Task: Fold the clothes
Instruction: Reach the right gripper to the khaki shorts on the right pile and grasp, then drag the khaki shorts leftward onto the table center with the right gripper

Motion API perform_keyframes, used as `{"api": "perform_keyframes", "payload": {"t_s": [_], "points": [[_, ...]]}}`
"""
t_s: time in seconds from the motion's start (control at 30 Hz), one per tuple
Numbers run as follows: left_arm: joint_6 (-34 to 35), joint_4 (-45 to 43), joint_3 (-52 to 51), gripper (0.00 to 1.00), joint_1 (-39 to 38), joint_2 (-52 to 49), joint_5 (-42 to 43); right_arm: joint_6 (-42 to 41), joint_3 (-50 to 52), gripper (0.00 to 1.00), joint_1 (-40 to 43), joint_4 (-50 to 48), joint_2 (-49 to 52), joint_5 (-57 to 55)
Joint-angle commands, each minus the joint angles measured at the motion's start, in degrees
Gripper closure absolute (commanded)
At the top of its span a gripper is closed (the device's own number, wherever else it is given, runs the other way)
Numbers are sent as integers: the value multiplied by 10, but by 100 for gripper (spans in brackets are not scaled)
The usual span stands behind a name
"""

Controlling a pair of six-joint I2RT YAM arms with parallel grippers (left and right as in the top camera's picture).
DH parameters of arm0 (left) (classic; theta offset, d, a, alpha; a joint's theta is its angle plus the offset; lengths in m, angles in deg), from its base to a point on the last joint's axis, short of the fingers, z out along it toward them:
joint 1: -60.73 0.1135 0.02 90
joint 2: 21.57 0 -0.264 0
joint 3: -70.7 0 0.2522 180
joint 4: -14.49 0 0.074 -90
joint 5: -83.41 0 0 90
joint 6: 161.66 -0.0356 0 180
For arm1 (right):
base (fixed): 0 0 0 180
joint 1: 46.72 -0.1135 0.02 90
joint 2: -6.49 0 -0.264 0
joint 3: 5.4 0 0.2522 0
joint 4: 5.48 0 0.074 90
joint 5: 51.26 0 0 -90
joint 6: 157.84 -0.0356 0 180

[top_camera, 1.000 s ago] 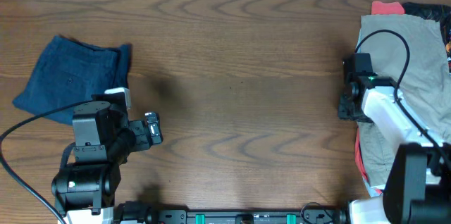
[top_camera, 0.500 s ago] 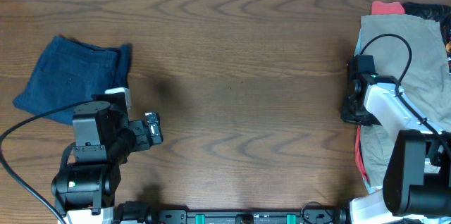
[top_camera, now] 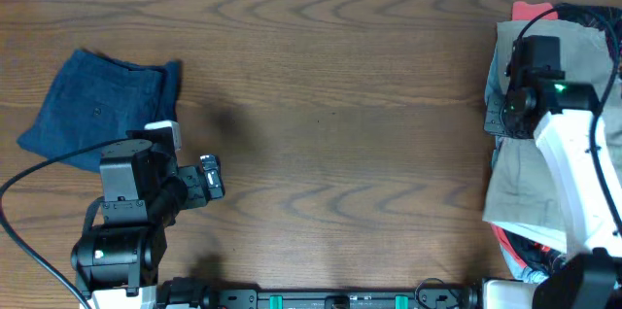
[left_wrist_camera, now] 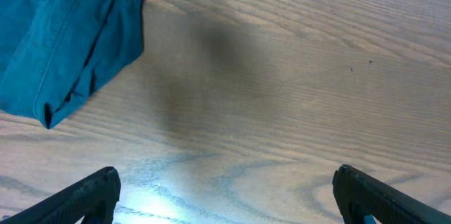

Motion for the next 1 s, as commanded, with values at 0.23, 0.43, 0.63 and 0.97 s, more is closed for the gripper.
{"api": "perform_keyframes", "payload": {"t_s": [0.23,0.43,0.63,0.97], "points": [[3,1,10,2,-1,0,1,156,-7,98,-23,-37,-5,661],[3,1,10,2,-1,-1,1,146,-7,90,-94,-160,-5,761],[3,-3,10,2,-1,-11,1,133,-7,86,-168,-165,-5,614],[40,-26,10,2,-2,-19,22,34,-7,46,-171,-32,-5,209]]}}
